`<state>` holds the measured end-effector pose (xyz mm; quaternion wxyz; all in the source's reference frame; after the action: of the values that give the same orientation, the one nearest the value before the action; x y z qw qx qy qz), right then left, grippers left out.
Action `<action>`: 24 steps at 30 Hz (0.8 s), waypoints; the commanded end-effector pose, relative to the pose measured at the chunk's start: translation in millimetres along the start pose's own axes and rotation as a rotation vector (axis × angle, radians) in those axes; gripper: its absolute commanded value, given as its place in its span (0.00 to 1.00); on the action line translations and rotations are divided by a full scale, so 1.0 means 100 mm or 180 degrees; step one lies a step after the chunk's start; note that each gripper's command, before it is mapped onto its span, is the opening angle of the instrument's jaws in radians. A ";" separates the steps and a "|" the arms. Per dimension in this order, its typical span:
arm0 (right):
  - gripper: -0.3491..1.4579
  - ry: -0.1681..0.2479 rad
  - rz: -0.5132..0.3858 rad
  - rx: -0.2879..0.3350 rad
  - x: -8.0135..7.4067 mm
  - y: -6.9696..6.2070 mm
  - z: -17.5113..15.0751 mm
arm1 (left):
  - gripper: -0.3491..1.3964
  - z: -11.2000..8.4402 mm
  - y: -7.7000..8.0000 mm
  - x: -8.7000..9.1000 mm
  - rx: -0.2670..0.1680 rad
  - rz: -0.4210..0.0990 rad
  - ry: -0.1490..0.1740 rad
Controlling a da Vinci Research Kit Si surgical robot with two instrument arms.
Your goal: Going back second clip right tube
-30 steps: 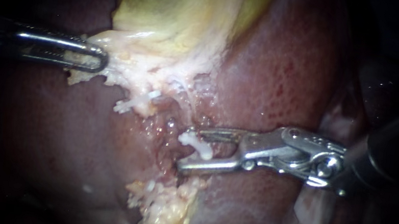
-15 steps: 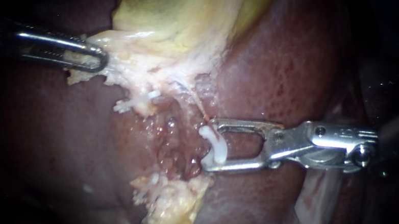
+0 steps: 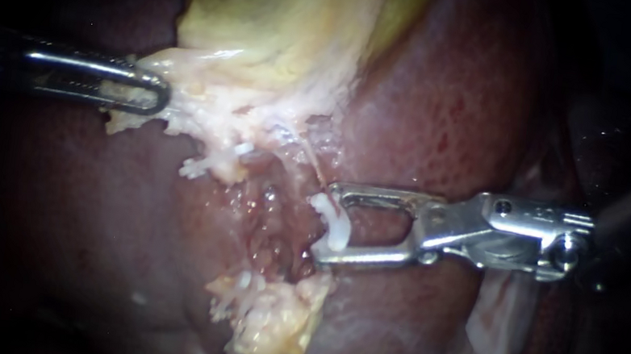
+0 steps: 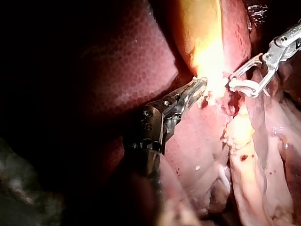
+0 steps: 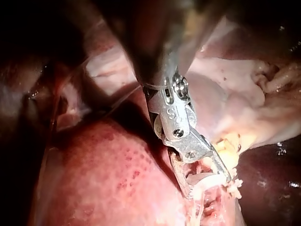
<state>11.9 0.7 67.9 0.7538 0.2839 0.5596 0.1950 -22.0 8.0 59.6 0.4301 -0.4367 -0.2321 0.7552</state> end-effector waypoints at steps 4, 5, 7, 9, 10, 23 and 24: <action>0.47 -0.0010 0.0094 -0.0012 -0.011 -0.003 0.021 | 0.00 0.000 0.000 0.000 0.0003 -0.0002 0.0000; 0.47 -0.0014 0.0107 -0.0004 -0.012 -0.004 0.024 | 0.00 0.000 0.000 0.000 0.0003 -0.0002 0.0000; 0.47 -0.0020 0.0155 0.0012 -0.015 -0.005 0.030 | 0.00 0.000 0.000 0.000 0.0003 -0.0002 0.0000; 0.47 -0.0035 0.0205 0.0024 -0.016 -0.007 0.037 | 0.00 0.001 0.000 0.000 0.0003 -0.0002 0.0000; 0.47 -0.0028 0.0241 0.0032 -0.017 -0.007 0.039 | 0.00 0.001 0.000 0.000 0.0004 -0.0002 0.0000; 0.47 -0.0011 0.0383 0.0086 -0.033 -0.009 0.065 | 0.00 0.003 0.001 0.001 0.0007 -0.0004 0.0001; 0.47 -0.0002 0.0381 0.0088 -0.034 -0.009 0.066 | 0.00 0.003 0.001 0.001 0.0007 -0.0004 0.0002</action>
<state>17.2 -3.5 71.2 0.7372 0.3278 0.5434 0.2320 -22.3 8.1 59.7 0.4314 -0.4362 -0.2310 0.7552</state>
